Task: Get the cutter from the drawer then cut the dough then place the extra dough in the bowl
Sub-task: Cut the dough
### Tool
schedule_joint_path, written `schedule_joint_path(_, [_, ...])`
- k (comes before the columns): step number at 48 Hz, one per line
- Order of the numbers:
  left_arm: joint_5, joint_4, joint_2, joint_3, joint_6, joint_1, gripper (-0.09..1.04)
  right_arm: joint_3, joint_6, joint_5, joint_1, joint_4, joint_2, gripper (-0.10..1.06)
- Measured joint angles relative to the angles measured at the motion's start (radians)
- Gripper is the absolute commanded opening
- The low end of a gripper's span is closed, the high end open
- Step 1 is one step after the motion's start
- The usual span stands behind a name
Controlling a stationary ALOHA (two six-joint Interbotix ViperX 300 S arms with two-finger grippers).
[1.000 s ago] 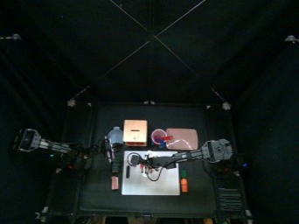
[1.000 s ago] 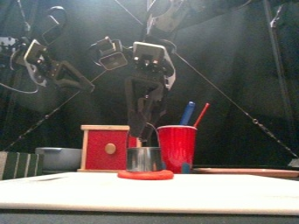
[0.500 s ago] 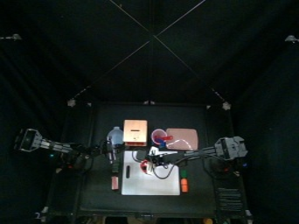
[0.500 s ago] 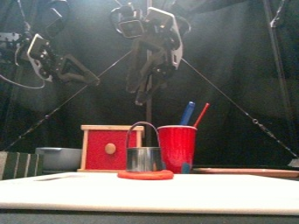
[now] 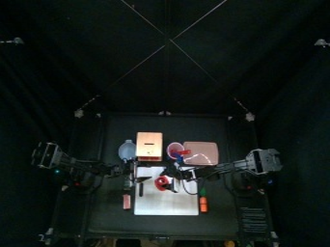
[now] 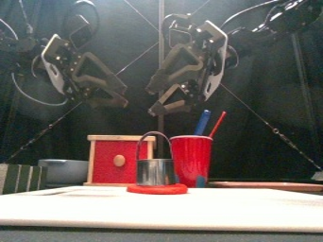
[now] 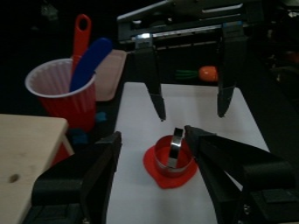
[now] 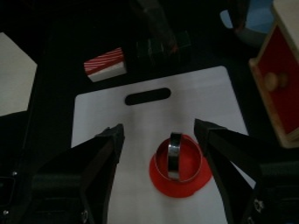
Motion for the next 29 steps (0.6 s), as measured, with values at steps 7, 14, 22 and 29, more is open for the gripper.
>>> schedule_joint_path(7, [-0.087,0.115,0.101,-0.046,-0.121,-0.012,0.93,0.005,-0.012,-0.048,-0.020,-0.002,0.006,0.94])
schedule_joint_path(14, [-0.140,0.173,0.170,-0.074,-0.149,-0.015,0.93,0.032,-0.051,-0.123,-0.041,0.012,0.012,0.93])
schedule_joint_path(22, [-0.147,0.178,0.193,-0.089,-0.146,-0.014,0.93,0.089,-0.106,-0.244,-0.066,0.094,0.029,0.92])
schedule_joint_path(29, [-0.147,0.173,0.193,-0.094,-0.144,-0.015,0.93,0.144,-0.233,-0.302,-0.074,0.219,0.026,0.92])
